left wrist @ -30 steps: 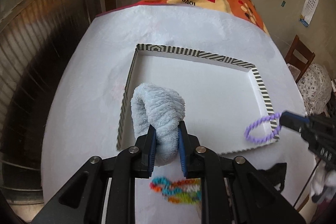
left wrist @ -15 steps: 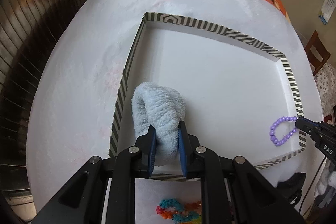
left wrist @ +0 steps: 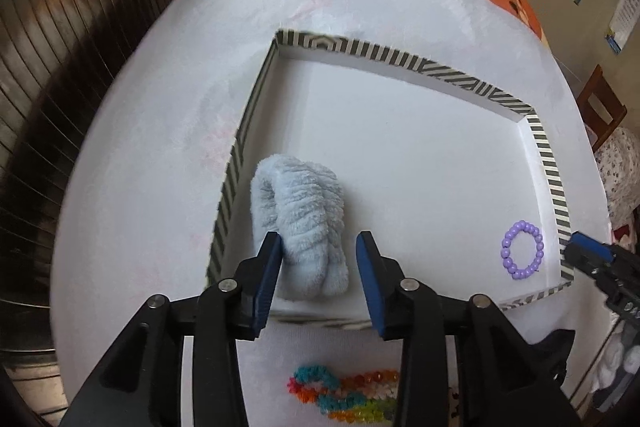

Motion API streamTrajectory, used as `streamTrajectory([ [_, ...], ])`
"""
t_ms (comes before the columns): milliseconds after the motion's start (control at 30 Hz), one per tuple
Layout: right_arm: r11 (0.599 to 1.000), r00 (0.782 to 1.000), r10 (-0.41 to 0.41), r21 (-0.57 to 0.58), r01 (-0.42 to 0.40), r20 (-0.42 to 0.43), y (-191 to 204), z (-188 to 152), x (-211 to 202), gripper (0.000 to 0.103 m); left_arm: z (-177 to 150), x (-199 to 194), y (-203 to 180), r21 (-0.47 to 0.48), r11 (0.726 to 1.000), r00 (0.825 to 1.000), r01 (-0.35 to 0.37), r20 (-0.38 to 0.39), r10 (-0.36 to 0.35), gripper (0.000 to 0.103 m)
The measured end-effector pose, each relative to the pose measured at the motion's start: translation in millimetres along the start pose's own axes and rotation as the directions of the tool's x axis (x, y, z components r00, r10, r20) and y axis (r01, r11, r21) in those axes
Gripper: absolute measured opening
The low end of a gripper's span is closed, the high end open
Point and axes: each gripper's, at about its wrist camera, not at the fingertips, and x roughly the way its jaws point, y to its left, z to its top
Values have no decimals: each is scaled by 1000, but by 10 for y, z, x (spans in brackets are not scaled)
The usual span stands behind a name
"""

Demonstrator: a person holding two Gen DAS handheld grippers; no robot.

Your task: Organize jewelry

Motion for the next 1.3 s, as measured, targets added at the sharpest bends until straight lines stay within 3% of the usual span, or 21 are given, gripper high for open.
streamTrajectory([
  [200,1000,998,13,-11,-13,65,129,-72,-342,54,-97,-351,-96,28,1000,997,-6,72,4,29],
  [233,1000,997,20,-14,-19,73,154,-94,-396,54,-101,-395,-100,30,1000,997,-4,80,1,32],
  [333,999,995,29,-24,-27,97,253,-166,-562,55,-166,-576,-139,36,999,994,5,113,-9,51],
  [367,999,994,31,-26,-28,102,280,-183,-599,55,-191,-634,-157,43,999,992,7,123,-12,52],
  [667,998,989,33,-64,-24,147,447,-471,-985,56,-502,-1109,-212,80,997,981,5,195,-20,53],
  [967,998,983,18,-65,-6,180,452,-765,-1290,58,-775,-1302,-271,127,992,983,29,175,-51,52],
  [1300,998,981,2,-65,10,196,476,-1035,-1465,61,-915,-1459,-290,132,991,979,-14,204,-13,52],
])
